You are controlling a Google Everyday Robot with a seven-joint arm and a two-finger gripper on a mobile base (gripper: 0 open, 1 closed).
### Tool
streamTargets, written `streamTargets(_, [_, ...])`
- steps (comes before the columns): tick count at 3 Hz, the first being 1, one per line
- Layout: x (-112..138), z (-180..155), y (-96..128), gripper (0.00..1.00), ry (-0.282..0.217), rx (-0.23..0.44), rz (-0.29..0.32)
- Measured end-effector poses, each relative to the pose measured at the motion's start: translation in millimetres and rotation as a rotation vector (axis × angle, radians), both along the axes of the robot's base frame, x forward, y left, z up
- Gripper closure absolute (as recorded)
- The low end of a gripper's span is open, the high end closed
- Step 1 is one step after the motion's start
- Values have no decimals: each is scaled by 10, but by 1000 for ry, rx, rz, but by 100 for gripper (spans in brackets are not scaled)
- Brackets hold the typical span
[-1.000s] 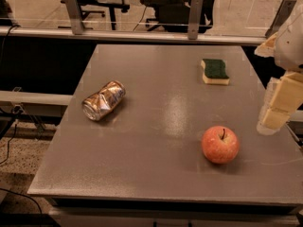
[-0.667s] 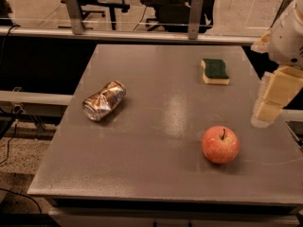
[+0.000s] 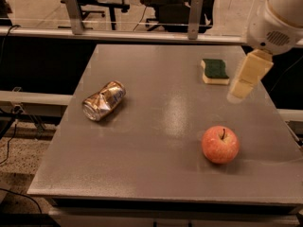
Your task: Move sponge near apple
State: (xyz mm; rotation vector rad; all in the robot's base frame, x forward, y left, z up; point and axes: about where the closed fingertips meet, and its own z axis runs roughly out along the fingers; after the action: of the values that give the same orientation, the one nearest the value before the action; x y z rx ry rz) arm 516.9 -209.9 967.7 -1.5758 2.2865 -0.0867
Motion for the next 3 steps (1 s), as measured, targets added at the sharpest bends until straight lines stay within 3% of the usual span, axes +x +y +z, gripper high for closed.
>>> streamTargets(3, [906,-405,-326,0,-1,183,-349])
